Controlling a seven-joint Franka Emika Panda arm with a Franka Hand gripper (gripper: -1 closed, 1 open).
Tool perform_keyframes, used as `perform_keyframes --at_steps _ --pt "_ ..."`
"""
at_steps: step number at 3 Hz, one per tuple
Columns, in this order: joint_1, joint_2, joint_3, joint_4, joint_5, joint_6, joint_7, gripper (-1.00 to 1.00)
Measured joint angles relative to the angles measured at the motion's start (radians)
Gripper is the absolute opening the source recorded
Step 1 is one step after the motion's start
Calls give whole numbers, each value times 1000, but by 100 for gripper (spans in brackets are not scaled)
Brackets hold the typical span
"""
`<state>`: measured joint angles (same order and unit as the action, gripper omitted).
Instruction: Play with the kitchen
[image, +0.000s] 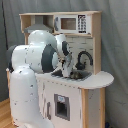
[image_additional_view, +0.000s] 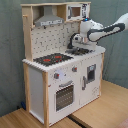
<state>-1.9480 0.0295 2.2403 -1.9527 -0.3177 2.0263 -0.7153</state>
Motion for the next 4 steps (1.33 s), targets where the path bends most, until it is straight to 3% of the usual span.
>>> perform_keyframes --at_steps 1,2,4 --pt "9 -3 46 83 39 18 3 100" --pt "11 34 85 135 38 -47 24 100" --pt "11 113 206 135 -24 -121 150 100"
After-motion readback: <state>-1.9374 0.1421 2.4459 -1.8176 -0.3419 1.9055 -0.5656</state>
